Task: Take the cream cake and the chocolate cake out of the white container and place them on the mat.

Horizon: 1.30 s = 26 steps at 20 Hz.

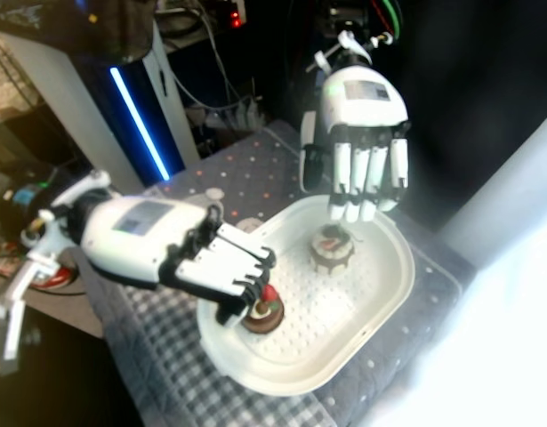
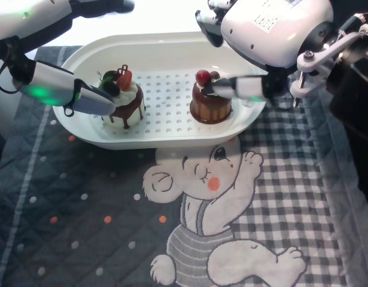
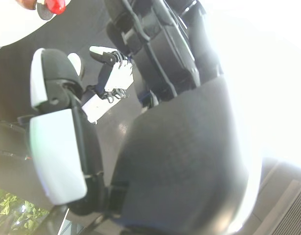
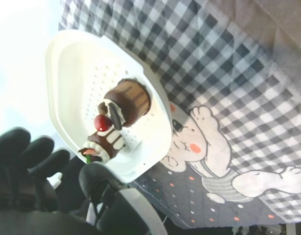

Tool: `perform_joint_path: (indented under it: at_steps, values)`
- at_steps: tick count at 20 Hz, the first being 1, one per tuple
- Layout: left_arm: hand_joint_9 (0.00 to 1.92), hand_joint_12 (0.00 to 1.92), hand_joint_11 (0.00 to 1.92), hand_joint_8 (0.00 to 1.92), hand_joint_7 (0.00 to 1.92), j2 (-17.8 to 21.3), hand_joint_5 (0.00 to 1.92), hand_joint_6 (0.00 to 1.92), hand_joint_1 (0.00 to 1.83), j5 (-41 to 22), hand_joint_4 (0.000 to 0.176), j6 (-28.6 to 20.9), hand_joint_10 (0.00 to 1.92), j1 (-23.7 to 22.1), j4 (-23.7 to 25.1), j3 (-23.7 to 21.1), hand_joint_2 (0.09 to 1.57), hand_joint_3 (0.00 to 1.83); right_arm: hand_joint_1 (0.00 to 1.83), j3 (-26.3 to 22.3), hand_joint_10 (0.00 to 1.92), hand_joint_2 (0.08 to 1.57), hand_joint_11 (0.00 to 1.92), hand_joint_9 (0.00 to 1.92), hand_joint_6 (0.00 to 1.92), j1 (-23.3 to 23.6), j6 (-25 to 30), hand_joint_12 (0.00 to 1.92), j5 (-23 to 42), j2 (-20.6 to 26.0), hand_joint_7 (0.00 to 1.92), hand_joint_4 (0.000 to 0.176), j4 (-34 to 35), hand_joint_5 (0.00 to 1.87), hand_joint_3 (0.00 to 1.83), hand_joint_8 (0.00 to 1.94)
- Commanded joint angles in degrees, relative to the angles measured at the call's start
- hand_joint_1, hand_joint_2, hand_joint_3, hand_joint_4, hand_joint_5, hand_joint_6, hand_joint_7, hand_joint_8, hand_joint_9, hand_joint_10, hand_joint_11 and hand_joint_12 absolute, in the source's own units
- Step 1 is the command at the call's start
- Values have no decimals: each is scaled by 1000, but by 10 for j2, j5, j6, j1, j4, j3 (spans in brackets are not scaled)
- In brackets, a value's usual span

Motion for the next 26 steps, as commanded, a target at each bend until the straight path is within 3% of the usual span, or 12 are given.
perform_joint_path:
  at_steps: [1,2,5,8,13,17,18,22,26]
  values:
    - [135,1032,0,11,208,-1,252,44,711,-71,0,1,155,-5,3,1,854,24,1112,1,135,852,0,415,19,10,-3,1302,66,-1,477,0,-8,550,3,6]
    - [106,1013,0,2,179,-1,254,32,719,-71,0,0,125,-5,3,1,858,16,1112,1,124,858,0,436,11,10,-3,1328,66,-2,486,0,-8,550,2,5]
    - [90,1098,0,3,144,-1,268,15,737,-71,30,0,73,-4,2,1,859,5,1103,1,126,867,0,469,13,10,-3,1389,67,-2,504,0,-8,568,4,9]
    - [188,1111,0,16,229,-3,310,17,765,-66,3,0,79,-3,0,3,902,9,1045,4,70,864,0,382,0,10,-3,1228,67,-5,431,0,-5,502,1,0]
    - [280,1206,0,12,266,-30,314,9,803,-36,0,0,87,-5,-19,36,896,0,880,29,47,772,0,384,1,10,-3,1193,66,-32,427,0,31,425,0,6]
    - [304,1231,0,3,275,-46,318,3,727,-12,0,0,59,-4,-25,53,833,0,882,41,52,782,0,429,2,10,-3,1320,58,-53,429,0,53,406,0,3]
    - [329,1263,0,6,288,-53,317,2,709,-4,0,0,61,-4,-28,59,822,0,863,49,36,788,0,417,6,10,-3,1203,48,-61,441,0,61,427,0,4]
    - [354,1312,0,11,313,-70,316,0,704,16,0,0,64,-2,-39,79,812,0,835,79,52,828,0,511,7,10,-3,1220,18,-85,514,0,99,453,8,16]
    - [390,1288,0,29,375,-90,343,10,775,32,0,0,76,1,-52,101,842,4,776,106,72,850,7,579,14,10,-3,1393,0,-105,599,0,133,514,10,21]
